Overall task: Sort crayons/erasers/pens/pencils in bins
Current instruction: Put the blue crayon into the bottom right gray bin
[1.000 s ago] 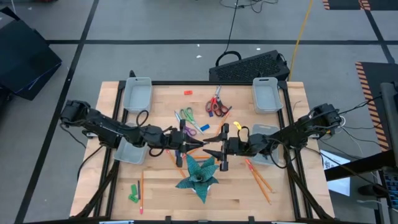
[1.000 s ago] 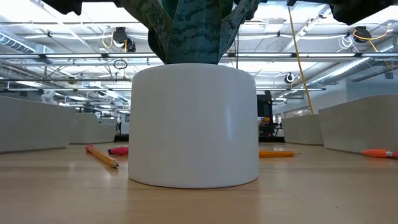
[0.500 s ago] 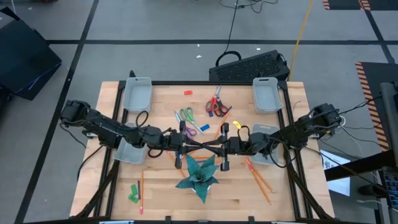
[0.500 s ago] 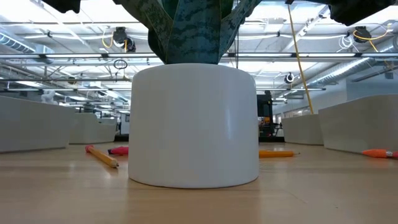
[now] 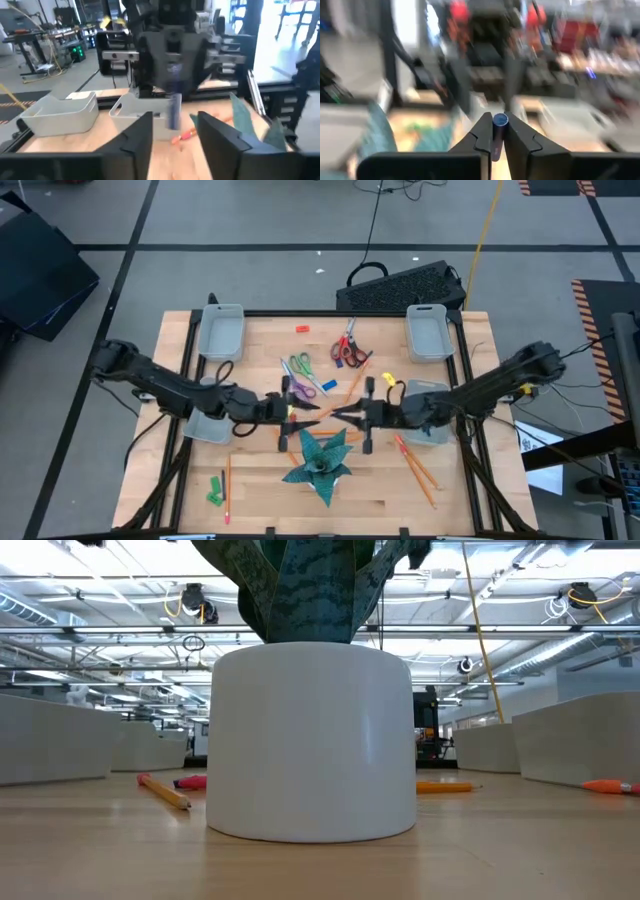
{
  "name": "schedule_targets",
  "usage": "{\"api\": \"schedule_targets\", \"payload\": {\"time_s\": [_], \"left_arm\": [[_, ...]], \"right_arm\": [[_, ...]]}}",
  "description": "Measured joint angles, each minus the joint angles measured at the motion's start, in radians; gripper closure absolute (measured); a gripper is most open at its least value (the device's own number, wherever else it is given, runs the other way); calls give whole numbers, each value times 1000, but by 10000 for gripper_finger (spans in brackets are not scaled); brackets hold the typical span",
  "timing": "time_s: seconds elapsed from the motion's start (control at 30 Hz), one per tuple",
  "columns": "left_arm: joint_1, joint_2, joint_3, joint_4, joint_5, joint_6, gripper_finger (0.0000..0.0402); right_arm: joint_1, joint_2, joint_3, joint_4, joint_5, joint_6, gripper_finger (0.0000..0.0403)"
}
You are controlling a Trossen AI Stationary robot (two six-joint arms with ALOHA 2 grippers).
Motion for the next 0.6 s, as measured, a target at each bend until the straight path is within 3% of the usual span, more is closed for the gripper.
{"api": "schedule_targets", "payload": {"time_s": [0.1, 0.2, 0.3, 0.43, 0.6], "left_arm": [[-33, -80, 0, -216, -66, -59, 206], [-60, -148, 0, -416, -144, -169, 195], [-81, -188, 0, -588, -200, -297, 195], [-98, -195, -1, -756, -247, -445, 204], [-100, -167, -1, -893, -262, -571, 214]], "right_arm": [[29, -117, 113, -511, 105, 173, 383], [49, -185, 212, -1020, 127, 467, 383], [65, -230, 237, -1361, 124, 764, 383], [92, -260, 182, -1690, 85, 1094, 383], [99, -278, 30, -1777, -39, 1325, 380]]}}
